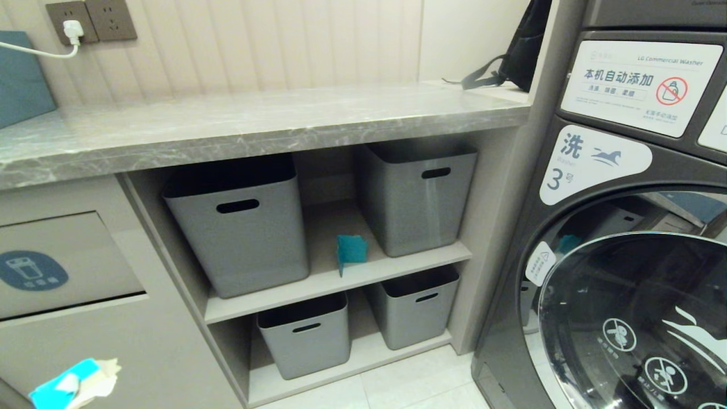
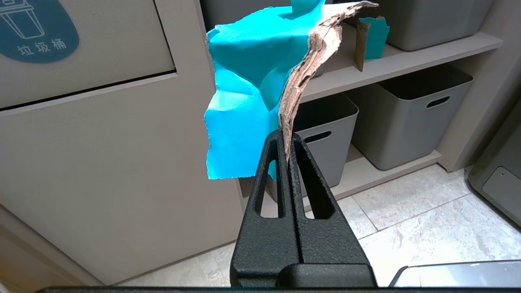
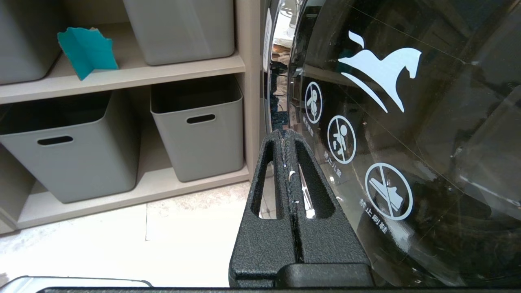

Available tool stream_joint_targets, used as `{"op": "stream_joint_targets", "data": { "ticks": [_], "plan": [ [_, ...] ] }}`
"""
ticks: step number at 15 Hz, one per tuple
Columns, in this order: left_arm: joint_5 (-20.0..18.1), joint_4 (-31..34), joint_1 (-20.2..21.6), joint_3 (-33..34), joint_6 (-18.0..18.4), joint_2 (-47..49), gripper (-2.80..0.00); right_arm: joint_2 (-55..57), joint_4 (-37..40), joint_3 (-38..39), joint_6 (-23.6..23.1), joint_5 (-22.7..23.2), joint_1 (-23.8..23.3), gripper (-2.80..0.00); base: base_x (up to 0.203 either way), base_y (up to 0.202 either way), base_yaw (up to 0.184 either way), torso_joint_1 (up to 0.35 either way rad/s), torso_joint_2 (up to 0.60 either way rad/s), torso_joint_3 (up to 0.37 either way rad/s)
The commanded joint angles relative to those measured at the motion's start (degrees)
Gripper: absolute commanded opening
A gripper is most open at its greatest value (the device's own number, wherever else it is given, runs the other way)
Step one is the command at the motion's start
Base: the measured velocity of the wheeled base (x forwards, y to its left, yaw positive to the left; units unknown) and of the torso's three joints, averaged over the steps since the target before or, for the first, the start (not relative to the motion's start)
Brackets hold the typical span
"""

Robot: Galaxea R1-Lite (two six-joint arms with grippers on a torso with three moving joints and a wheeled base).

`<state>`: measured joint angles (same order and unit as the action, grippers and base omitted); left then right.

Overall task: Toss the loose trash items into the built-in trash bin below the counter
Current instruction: Put the garbage in the trash can

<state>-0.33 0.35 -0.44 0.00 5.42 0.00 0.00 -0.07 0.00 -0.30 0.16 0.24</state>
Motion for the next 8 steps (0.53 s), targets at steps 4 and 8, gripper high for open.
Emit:
{"op": "stream_joint_targets", "data": {
  "ticks": [4,8],
  "plan": [
    [0.1,0.0,0.0,0.0,-0.4,0.0,-2.8,0.0,0.0,0.0,0.0,0.0,0.0,-2.8,0.0,0.0,0.0,0.0,0.0,0.0],
    [0.1,0.0,0.0,0.0,-0.3,0.0,-2.8,-0.1,0.0,0.0,0.0,0.0,0.0,-2.8,0.0,0.0,0.0,0.0,0.0,0.0]
  ]
}}
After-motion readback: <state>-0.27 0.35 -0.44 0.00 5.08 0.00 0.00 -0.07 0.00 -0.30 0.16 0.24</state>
